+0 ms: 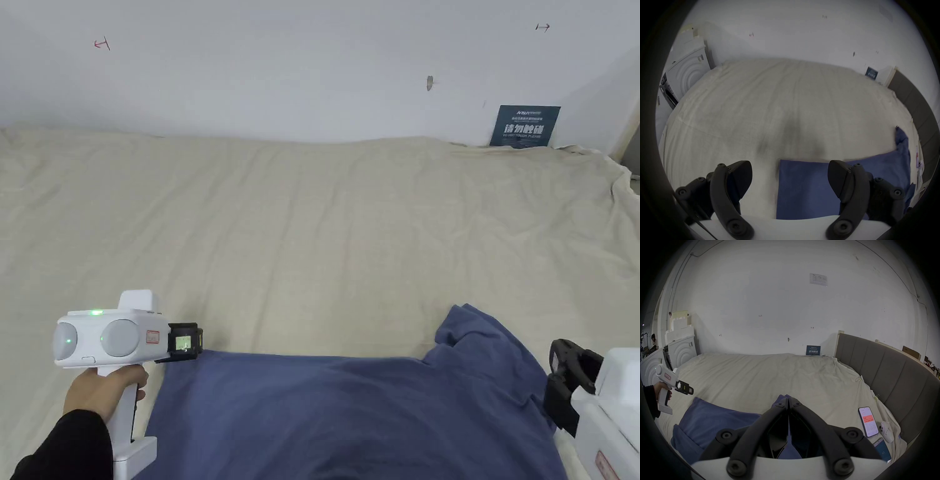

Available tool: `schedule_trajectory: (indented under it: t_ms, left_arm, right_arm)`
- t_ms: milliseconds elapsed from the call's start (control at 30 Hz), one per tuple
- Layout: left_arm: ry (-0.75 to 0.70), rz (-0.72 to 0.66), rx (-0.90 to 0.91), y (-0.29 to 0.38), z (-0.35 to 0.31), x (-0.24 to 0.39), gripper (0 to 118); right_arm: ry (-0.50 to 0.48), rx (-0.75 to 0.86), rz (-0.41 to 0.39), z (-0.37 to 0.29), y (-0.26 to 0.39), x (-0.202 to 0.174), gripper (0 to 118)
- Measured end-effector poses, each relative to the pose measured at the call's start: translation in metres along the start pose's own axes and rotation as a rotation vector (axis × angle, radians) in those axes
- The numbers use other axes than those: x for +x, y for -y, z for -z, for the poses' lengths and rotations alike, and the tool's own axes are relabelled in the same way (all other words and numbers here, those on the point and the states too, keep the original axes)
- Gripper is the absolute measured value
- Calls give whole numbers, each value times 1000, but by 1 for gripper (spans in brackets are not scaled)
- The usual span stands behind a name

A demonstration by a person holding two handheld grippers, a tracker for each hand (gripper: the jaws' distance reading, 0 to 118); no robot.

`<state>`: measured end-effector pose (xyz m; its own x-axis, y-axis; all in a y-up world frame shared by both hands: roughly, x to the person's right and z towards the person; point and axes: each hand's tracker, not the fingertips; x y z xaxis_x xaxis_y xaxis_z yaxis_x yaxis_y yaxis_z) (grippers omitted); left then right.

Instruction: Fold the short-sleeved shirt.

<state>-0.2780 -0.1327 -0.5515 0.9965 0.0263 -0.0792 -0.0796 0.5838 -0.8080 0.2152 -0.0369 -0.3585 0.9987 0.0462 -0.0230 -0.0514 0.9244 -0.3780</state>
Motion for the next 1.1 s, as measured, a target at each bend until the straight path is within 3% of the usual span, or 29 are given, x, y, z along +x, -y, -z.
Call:
schedule_trajectory:
  t_ms: [133,233,300,333,400,433,567,633,700,733,767,967,1033,1100]
  left_arm:
    - [-36,47,-77,1,31,6,96]
    - [-27,69,-100,4,48,13,74]
    - [-46,85,-102,7,58,12,68]
    - [-37,93,-97,5,54,13,58]
    - [3,99,-74,4,37,18,6]
    - [33,109,-70,4,35,20,1]
    - [25,129,-22,6,25,16,0]
    - [55,104,43,8,5,16,0]
    - [81,105,69,12,-24,20,0]
    - [93,111,78,12,-33,20,0]
    - [93,118,84,13,-41,20,0]
    - [96,128,111,15,-52,9,0]
    - [92,124,108,17,-52,6,0]
    - [88,119,102,17,-56,9,0]
  right_arm:
    - [7,-26,10,12,5,-1,0]
    - [12,-41,14,18,7,-2,0]
    - [11,-53,18,21,8,-1,0]
    - [11,-58,21,22,7,-3,0]
    - [10,-68,20,26,5,0,0]
    - [8,-76,20,30,5,3,0]
    - [11,-144,16,62,4,21,0]
    - [12,-198,23,85,7,32,10]
    - [15,-259,47,106,11,44,61]
    - [20,-308,42,121,15,48,78]
    - [8,-337,68,132,20,54,84]
    - [42,-535,136,195,52,79,81]
    - [57,-579,129,208,63,82,80]
    - [88,-614,88,216,70,82,70]
